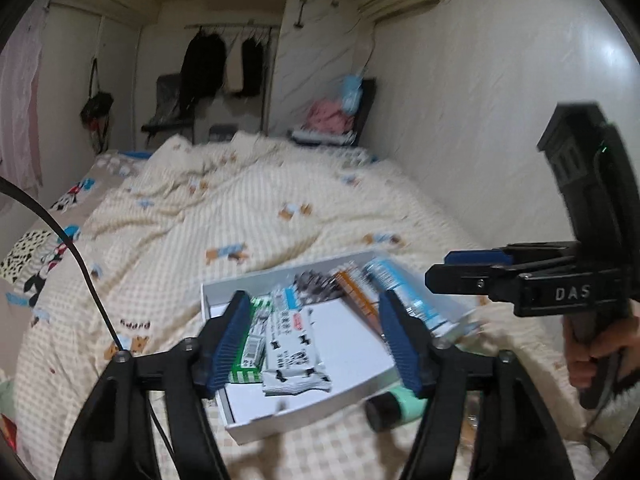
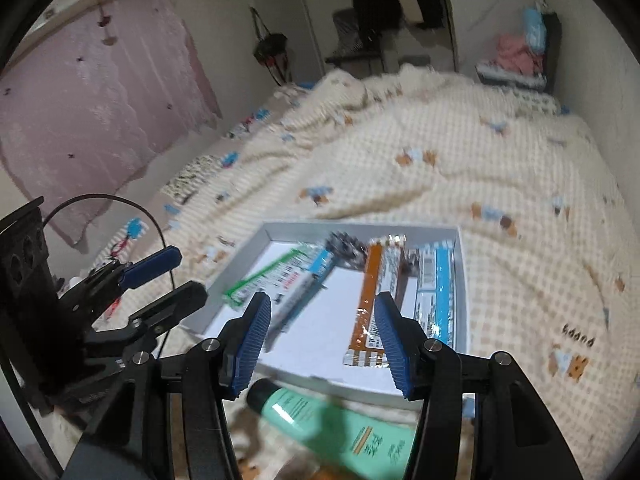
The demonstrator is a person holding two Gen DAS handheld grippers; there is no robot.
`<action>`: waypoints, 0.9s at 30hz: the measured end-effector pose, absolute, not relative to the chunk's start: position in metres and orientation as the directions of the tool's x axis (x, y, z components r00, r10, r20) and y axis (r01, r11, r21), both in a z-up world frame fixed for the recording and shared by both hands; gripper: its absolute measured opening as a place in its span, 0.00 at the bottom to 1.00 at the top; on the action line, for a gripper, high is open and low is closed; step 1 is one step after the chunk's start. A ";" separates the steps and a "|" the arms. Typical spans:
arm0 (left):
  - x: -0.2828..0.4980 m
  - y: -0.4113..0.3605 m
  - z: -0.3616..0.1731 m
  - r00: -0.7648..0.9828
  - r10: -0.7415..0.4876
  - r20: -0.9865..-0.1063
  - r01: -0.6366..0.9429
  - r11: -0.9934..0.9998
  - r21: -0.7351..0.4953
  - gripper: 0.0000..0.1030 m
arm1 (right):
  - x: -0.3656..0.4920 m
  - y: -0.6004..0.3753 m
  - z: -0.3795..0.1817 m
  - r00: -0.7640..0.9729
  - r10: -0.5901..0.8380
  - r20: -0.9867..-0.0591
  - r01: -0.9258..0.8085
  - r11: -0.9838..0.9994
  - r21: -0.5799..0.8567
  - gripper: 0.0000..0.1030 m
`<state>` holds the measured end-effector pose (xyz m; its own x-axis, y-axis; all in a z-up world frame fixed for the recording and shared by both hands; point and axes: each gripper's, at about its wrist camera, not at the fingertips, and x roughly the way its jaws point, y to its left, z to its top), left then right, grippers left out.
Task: Organize objects
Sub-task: 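Lower the left tool onto the mint-green tube and grasp it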
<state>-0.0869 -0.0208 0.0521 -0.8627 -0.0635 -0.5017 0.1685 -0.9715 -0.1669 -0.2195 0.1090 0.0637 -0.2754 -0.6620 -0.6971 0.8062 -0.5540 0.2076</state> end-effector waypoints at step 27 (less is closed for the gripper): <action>-0.083 0.101 -0.022 -0.805 0.086 -0.587 -0.466 -0.704 0.536 0.88 | -0.167 0.226 0.041 -0.244 -0.593 -0.767 0.829 -0.538 0.152 0.83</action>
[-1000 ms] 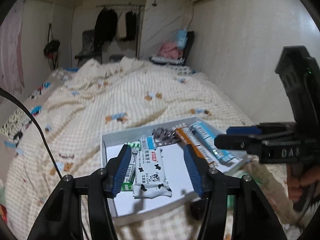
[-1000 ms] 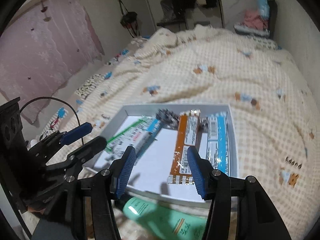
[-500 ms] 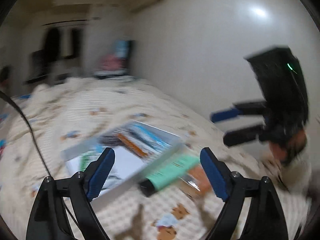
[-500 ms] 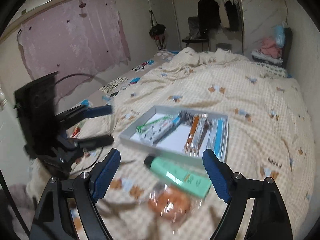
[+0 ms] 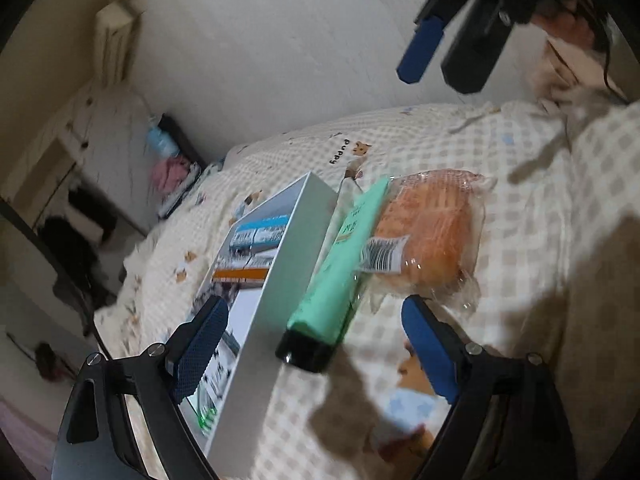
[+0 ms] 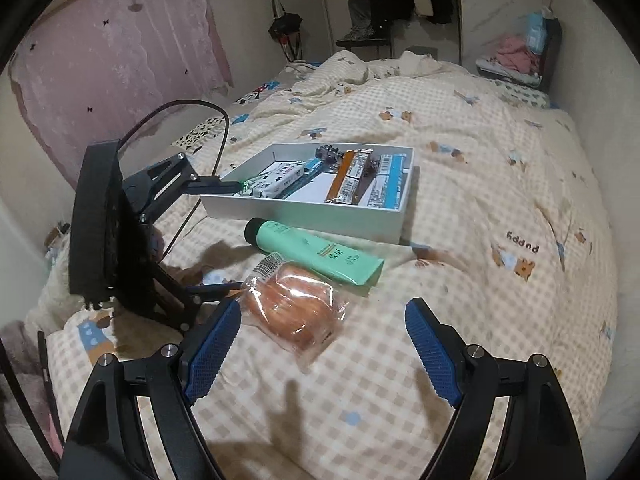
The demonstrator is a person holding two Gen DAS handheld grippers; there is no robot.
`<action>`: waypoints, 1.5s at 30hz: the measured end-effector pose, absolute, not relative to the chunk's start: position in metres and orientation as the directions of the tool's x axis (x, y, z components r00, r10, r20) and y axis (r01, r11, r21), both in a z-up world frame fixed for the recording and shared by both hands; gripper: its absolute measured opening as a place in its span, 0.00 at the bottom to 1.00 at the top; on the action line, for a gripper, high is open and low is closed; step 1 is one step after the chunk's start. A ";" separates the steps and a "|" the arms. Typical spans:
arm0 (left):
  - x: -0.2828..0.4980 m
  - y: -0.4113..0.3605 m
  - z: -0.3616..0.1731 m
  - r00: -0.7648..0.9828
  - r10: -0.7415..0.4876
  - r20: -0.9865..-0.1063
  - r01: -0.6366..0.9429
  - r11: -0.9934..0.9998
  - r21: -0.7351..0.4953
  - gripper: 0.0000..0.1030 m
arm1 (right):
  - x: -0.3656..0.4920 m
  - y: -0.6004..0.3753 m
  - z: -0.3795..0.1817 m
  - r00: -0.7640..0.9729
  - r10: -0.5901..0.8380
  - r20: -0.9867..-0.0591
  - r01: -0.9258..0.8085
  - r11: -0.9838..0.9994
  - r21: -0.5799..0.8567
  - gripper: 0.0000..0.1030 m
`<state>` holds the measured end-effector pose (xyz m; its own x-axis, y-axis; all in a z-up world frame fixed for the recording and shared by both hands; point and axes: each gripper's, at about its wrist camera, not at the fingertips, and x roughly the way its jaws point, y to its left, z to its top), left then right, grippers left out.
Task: Organize objects
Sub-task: 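Lower the left tool onto the mint-green tube and grasp it, then grasp the wrapped round bread with the right tool while the left tool lifts the tube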
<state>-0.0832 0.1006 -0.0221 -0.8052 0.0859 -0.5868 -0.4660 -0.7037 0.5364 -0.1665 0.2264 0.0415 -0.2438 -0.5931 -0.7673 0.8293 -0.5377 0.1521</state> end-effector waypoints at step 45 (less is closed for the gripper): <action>-0.049 0.046 -0.040 -0.753 0.046 -0.656 -0.248 -0.944 0.217 0.34 | -0.152 0.150 -0.008 -0.223 -0.433 -0.873 0.843 -0.536 0.050 0.83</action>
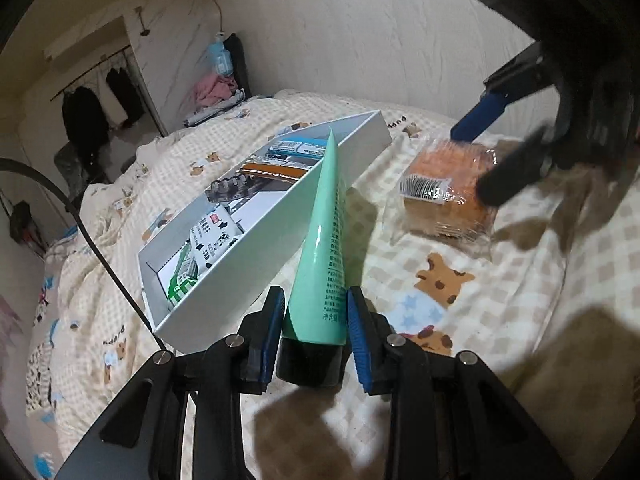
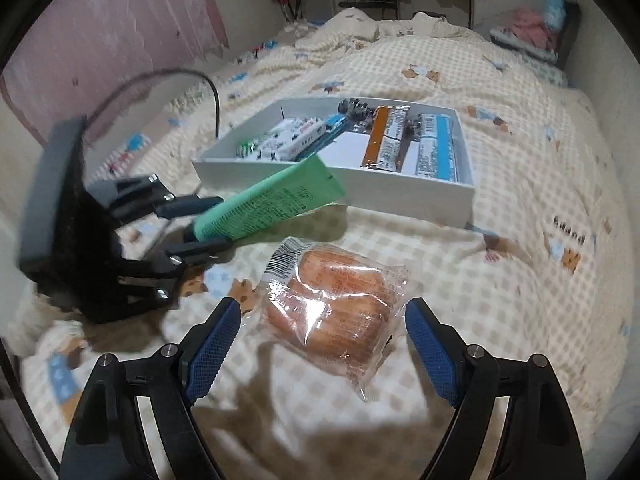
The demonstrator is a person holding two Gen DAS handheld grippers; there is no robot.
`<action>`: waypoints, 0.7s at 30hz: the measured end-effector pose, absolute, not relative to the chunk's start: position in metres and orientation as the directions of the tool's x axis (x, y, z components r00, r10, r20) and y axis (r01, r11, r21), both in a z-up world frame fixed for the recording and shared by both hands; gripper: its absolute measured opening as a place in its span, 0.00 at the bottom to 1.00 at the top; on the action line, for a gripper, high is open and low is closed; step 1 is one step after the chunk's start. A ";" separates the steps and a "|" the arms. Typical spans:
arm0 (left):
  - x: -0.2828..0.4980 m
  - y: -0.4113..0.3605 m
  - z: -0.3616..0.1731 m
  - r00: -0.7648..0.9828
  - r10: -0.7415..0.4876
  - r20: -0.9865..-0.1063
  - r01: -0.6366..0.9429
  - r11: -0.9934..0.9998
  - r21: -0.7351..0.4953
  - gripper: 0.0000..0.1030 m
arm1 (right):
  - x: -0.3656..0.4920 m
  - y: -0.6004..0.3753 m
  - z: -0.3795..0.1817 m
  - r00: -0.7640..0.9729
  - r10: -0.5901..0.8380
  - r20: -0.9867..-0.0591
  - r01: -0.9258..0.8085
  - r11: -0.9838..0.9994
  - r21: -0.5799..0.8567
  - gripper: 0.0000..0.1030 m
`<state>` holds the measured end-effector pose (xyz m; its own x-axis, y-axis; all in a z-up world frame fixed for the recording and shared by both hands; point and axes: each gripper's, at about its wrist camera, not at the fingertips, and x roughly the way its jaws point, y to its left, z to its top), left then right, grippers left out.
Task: Organize objects
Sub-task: 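Grasp the wrapped round bread with the right tool while the left tool lifts the tube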
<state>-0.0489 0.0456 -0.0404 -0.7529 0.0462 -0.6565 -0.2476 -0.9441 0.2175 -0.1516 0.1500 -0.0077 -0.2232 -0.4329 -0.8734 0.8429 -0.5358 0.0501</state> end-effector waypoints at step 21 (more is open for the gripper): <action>-0.013 0.026 -0.002 -0.870 0.157 -0.467 -0.254 -0.955 0.151 0.34 | -0.160 0.183 0.007 -0.109 -0.567 -0.816 0.829 -0.505 0.240 0.50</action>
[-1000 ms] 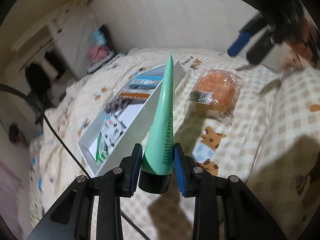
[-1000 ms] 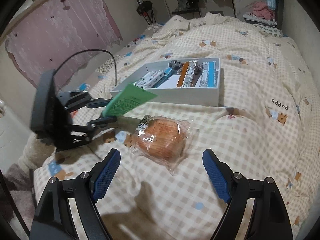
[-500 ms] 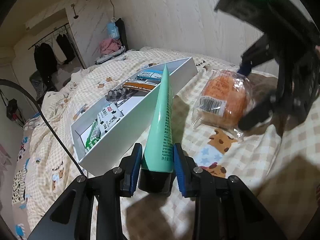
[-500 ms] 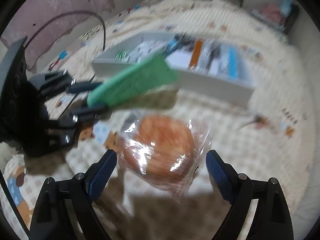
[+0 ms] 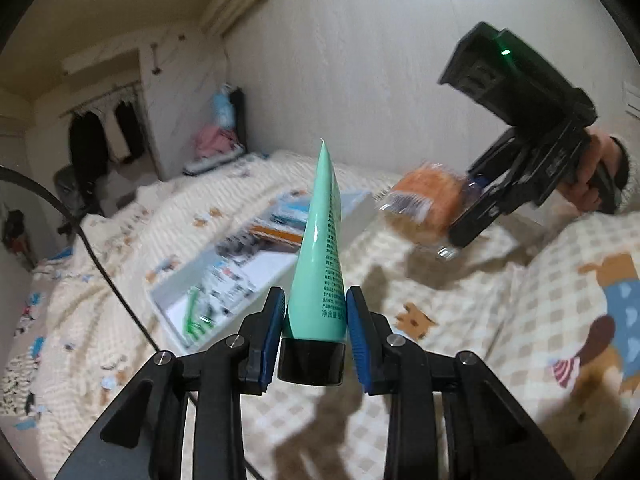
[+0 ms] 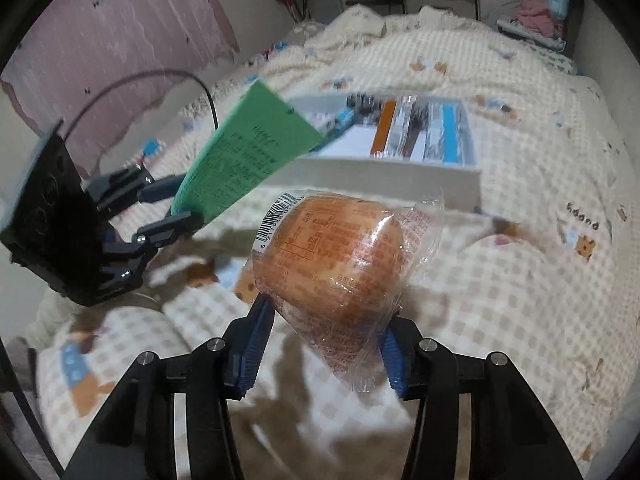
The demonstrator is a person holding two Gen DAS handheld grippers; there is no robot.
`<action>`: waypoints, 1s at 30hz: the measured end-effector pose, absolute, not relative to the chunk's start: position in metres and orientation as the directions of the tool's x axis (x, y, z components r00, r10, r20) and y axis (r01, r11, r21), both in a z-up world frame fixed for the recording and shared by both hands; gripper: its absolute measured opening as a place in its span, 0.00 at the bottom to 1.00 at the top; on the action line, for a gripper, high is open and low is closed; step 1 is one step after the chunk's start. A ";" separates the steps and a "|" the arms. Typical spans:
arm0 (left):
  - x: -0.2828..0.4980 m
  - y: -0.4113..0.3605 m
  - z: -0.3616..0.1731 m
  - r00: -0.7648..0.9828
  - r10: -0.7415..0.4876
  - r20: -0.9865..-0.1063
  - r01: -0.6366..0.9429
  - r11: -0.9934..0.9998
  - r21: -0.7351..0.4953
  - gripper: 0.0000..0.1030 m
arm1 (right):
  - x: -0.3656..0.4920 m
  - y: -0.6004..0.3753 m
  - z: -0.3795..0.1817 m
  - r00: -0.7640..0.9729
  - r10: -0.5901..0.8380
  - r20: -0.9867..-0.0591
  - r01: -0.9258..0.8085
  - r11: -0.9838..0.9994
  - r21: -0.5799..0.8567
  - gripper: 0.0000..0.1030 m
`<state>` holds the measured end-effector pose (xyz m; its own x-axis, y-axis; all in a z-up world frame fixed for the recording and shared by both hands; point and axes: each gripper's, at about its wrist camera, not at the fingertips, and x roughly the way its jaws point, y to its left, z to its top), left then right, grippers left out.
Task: Organize objects
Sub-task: 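Grasp the wrapped round bread with the right tool while the left tool lifts the tube, then carry the tube and bread over the tray and open both tools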
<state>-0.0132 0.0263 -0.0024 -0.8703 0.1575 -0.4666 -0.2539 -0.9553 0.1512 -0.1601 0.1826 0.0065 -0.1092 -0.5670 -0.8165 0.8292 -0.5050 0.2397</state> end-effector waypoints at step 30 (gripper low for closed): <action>-0.098 -0.040 0.011 -0.779 -0.031 -0.626 0.109 -0.990 -0.086 0.65 | -0.202 0.121 0.027 -0.194 -0.599 -0.777 0.819 -0.535 0.207 0.50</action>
<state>-0.0982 -0.0402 0.0111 -0.7792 -0.0311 -0.6260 0.1089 -0.9903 -0.0865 -0.2016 0.1205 0.0271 -0.1941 -0.5986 -0.7772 0.8192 -0.5348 0.2073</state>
